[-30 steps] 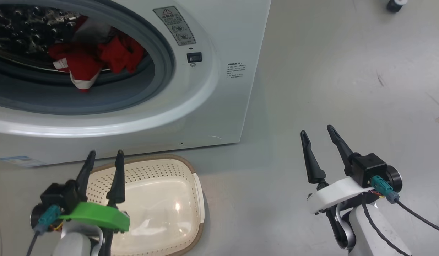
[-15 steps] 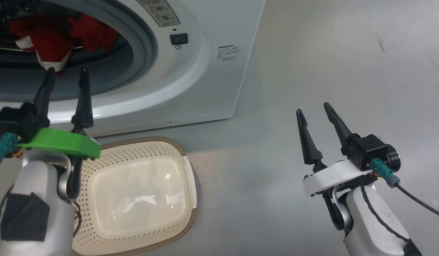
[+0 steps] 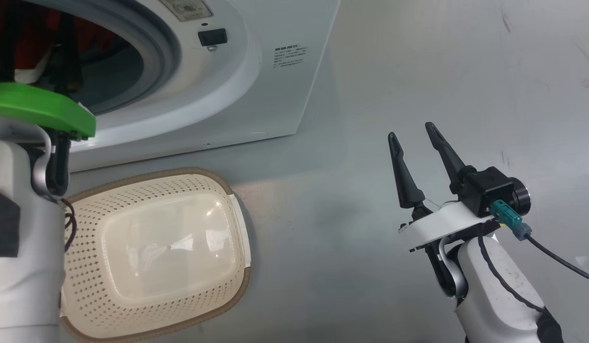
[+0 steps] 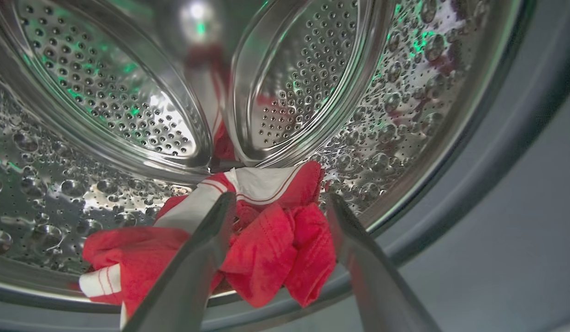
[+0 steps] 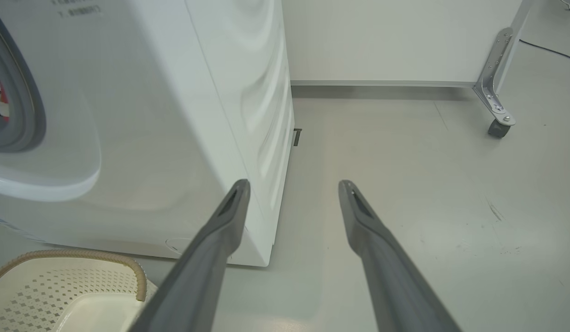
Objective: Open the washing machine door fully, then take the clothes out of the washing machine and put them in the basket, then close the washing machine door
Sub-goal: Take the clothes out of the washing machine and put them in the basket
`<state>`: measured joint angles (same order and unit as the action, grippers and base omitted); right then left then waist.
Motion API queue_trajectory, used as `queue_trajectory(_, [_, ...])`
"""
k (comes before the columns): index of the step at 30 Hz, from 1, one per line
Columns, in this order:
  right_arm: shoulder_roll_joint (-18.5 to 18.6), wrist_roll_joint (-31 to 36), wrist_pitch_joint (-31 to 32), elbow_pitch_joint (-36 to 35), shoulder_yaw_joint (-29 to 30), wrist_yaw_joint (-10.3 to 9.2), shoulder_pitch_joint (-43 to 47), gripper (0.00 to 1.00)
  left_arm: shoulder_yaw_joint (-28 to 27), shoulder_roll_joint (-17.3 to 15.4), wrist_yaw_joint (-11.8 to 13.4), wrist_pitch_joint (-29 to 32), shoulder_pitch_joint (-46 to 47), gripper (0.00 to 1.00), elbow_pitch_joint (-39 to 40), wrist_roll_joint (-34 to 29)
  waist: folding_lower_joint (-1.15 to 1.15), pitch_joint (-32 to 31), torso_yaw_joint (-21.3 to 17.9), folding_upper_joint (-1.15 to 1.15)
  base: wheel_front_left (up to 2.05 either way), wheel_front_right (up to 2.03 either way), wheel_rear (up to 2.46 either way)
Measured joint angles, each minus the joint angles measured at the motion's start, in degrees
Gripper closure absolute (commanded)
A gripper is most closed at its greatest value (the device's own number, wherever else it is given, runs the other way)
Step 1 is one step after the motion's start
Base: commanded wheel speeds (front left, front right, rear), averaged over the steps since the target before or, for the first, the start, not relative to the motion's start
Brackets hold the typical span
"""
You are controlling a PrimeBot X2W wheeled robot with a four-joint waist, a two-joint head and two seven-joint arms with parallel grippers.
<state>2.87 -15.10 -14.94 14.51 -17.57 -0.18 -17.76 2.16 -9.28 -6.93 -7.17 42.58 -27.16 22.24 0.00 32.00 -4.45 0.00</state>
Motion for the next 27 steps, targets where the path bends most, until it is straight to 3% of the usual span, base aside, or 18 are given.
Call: queue_trajectory(27, [0.00, -2.99, 0.00, -0.12, -1.94, -1.55, -2.98, 0.00, -1.00, -2.18, 0.00, 11.50, 13.33, 0.00, -14.49, 4.41, 0.00, 6.47, -4.38, 0.00, 0.00, 0.00, 0.00])
